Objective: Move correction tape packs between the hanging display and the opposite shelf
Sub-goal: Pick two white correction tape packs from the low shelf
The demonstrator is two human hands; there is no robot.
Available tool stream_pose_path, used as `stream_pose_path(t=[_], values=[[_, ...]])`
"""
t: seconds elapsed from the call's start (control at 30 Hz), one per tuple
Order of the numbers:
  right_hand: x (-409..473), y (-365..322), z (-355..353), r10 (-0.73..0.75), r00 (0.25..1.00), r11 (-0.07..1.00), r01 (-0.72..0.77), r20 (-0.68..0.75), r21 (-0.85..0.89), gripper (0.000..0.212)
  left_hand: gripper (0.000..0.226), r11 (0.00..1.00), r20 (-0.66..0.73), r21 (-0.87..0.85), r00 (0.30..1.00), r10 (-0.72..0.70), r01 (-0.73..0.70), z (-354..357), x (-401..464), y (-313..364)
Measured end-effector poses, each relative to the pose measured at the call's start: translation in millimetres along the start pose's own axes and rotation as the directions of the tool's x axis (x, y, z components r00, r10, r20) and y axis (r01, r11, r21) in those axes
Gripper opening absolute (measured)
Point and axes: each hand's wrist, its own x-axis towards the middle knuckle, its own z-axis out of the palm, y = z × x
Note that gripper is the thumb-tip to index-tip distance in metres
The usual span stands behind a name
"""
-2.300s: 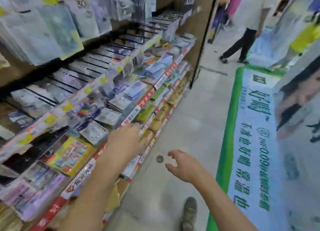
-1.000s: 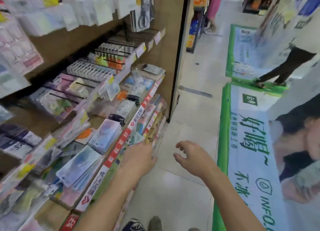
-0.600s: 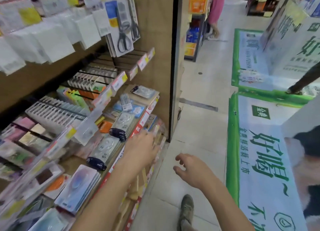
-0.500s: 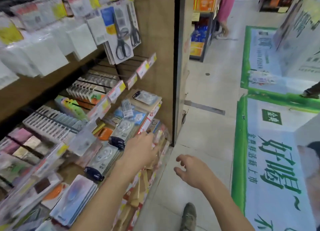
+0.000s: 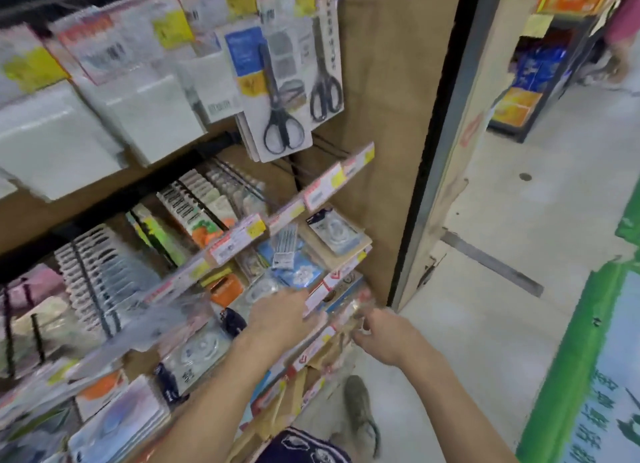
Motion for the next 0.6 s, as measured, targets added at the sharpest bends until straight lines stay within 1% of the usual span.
stream_pose_path(t=[0.1, 0.2, 0.27, 0.33, 0.4, 0.47, 0.6], values=[[34, 9, -20, -0.023, 1.000, 1.000, 0.023, 0.000, 0.002, 0.038, 0.041, 0.999, 0.053, -0.018, 0.998, -0.038, 0.039, 1, 32, 2], [60, 20, -39, -0.008, 0.999, 0.999, 0.010, 0.050, -0.035, 0.041, 0.038, 0.994, 0.079, -0.054, 0.993, -0.087, 0.091, 1, 61, 2], [78, 26, -54, -0.022, 0.996, 0.997, 0.027, 0.084, -0.067, 0.038, 0.038, 0.990, 0.067, -0.068, 0.991, -0.117, 0.121, 0, 80, 0], [100, 35, -67, -0.050, 0.996, 0.996, 0.055, 0.079, -0.065, 0.032, 0.041, 0.989, 0.039, -0.076, 0.991, -0.125, 0.128, -3, 102, -1], [122, 42, -76, -0.063, 0.995, 0.994, 0.070, 0.078, -0.082, 0.030, 0.044, 0.986, -0.002, -0.094, 0.990, -0.140, 0.139, -3, 123, -2], [140, 47, -82, -0.063, 0.992, 0.990, 0.076, 0.113, -0.121, 0.032, 0.044, 0.979, -0.013, -0.109, 0.985, -0.174, 0.171, -2, 135, -1], [163, 47, -93, -0.077, 0.982, 0.982, 0.105, 0.173, -0.154, 0.042, 0.044, 0.969, 0.023, -0.137, 0.979, -0.202, 0.203, 11, 155, 8]])
